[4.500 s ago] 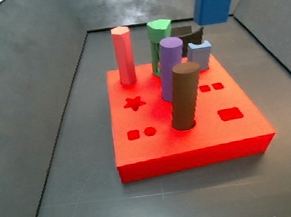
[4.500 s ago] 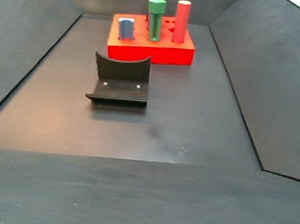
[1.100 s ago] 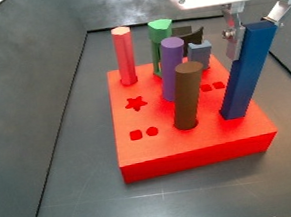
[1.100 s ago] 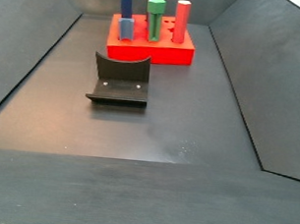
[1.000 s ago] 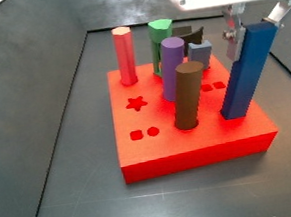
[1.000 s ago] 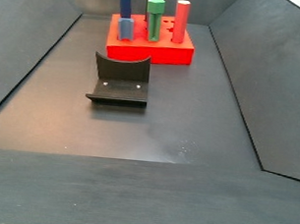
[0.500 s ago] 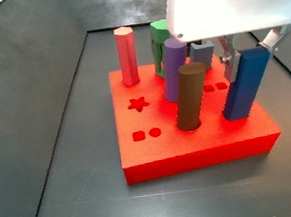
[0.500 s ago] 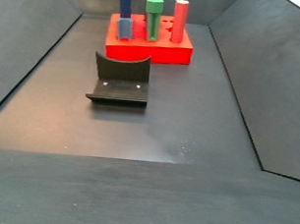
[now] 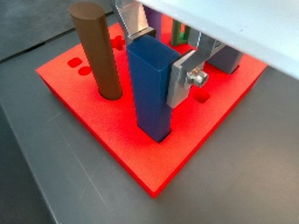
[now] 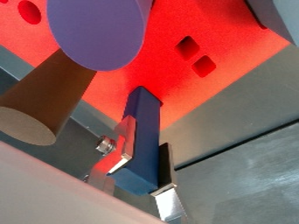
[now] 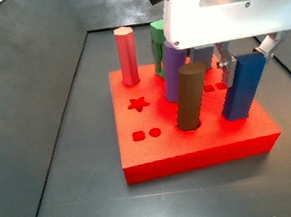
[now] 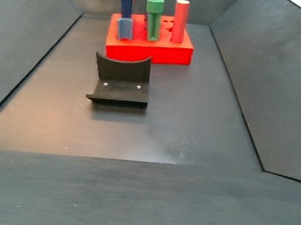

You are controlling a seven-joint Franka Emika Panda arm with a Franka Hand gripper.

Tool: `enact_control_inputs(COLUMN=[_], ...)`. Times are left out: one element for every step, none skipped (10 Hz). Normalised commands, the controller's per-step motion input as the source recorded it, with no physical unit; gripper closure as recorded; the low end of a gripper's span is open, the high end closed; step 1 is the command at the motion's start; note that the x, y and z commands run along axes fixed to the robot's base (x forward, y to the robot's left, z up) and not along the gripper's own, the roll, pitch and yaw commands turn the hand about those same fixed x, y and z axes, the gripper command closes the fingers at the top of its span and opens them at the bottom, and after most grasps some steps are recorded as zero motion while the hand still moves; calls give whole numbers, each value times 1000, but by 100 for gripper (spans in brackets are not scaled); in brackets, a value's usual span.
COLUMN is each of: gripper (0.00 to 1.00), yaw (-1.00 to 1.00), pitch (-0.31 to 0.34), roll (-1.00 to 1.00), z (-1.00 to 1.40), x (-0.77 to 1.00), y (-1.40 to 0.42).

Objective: Pick up the rectangle object. Move up. Place the rectangle object on the fixture. Regrasp the rectangle object. Move to above the board. Insert the rectangle object.
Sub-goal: Insert the rectangle object.

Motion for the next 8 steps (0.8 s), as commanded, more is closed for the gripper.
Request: enact_control_inputs(gripper=[100, 100, 100, 100, 100, 100, 100, 100], yaw=[0, 0, 0, 0, 0, 0, 0, 0], pitch=[0, -16, -30, -10, 0, 29, 4, 0], roll=[4, 23, 30, 0, 0, -14, 0, 0], z=[0, -20, -11, 0, 0, 0, 0, 0], x=[0, 0, 0, 0, 23, 54, 43, 0], y=[0, 0, 0, 0, 0, 0, 0, 0])
